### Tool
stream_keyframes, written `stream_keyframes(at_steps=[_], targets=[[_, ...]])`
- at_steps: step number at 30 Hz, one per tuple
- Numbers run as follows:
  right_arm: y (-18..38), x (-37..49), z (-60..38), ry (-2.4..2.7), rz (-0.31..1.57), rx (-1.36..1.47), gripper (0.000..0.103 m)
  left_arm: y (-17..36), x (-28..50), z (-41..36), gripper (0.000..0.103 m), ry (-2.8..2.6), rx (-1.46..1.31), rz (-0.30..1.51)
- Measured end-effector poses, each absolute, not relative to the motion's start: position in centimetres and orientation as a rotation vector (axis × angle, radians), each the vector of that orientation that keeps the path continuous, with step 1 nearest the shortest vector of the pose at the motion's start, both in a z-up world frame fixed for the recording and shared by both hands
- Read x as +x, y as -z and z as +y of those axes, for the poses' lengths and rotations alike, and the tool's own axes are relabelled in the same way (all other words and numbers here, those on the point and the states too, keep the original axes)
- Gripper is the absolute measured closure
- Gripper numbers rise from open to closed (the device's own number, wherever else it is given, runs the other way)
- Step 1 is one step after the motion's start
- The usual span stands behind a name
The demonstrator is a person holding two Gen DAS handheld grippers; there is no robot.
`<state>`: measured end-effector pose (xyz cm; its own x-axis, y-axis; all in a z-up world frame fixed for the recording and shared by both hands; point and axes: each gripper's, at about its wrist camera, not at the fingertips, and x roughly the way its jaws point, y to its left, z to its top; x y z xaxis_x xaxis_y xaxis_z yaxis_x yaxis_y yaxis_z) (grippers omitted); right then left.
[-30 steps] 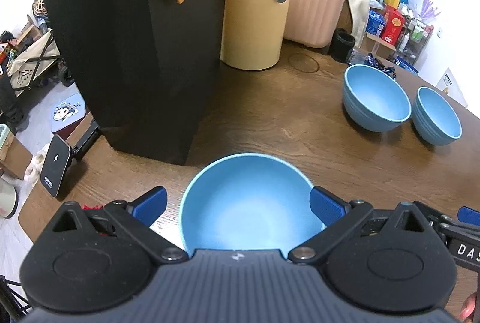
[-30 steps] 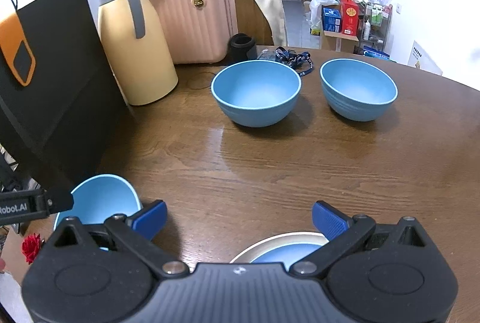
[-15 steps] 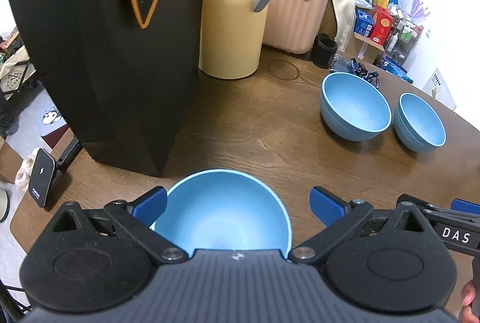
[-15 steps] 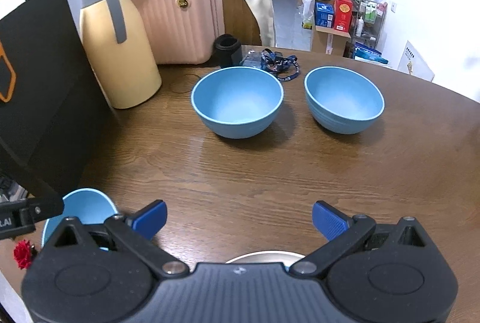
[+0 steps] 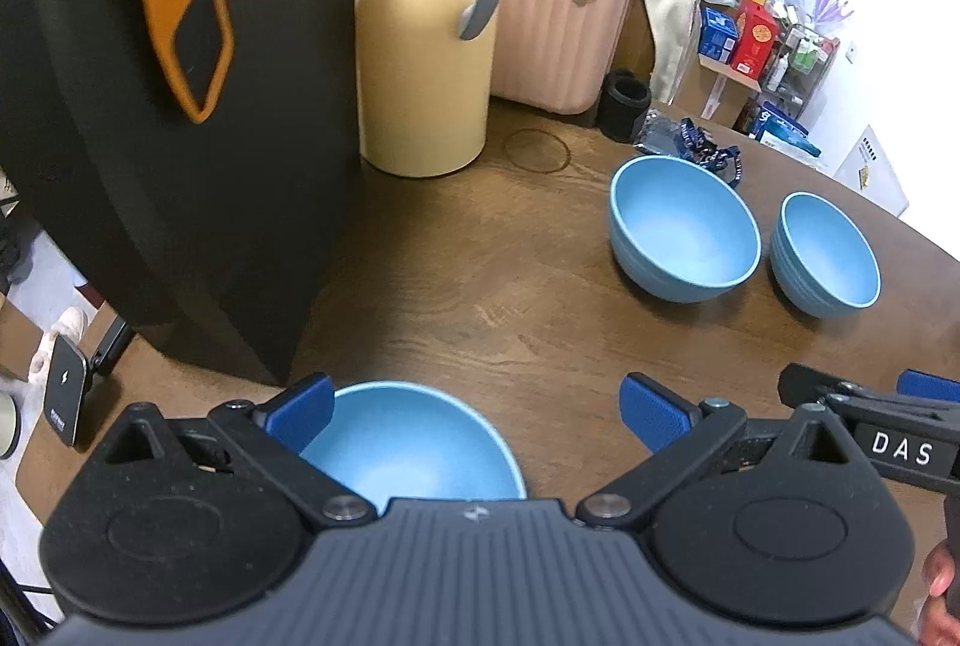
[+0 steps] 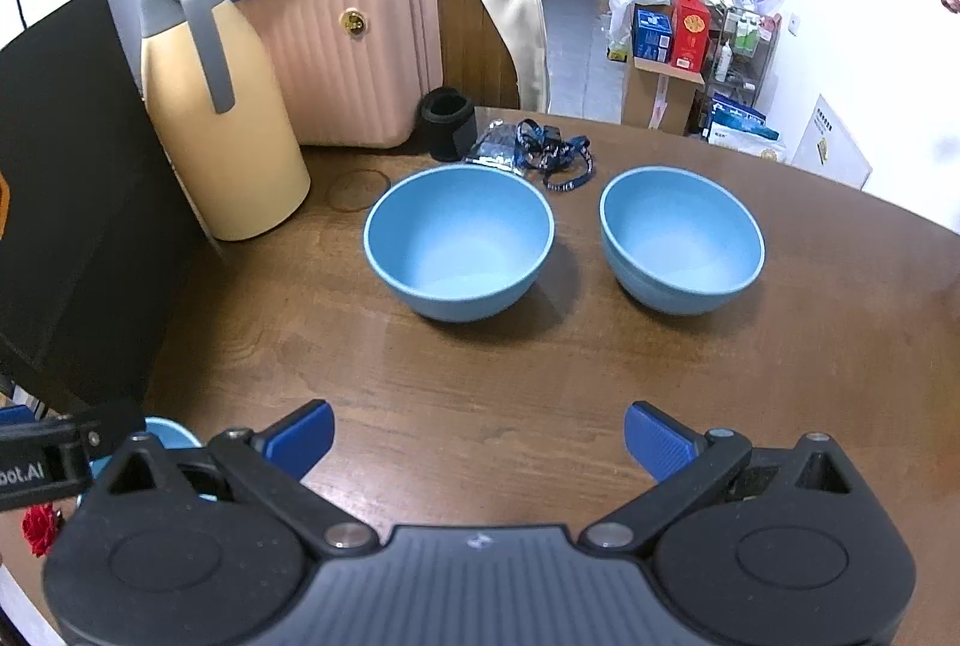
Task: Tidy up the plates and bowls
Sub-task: 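Withdraw both open grippers and move toward the remaining two bowls, then bring both open grippers to the rim of the second light-blue bowl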
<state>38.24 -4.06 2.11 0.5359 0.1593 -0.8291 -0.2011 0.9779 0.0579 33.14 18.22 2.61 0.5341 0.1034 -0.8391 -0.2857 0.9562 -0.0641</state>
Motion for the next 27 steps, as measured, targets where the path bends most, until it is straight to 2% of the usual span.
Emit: stream_keyframes(at_steps=[27], targets=[[-1.4,48.1,-5.8,-0.264,1.022,-0.065,0.000,-2.8,40.8,15.4,0.000,-0.307,-0.263,1.000]])
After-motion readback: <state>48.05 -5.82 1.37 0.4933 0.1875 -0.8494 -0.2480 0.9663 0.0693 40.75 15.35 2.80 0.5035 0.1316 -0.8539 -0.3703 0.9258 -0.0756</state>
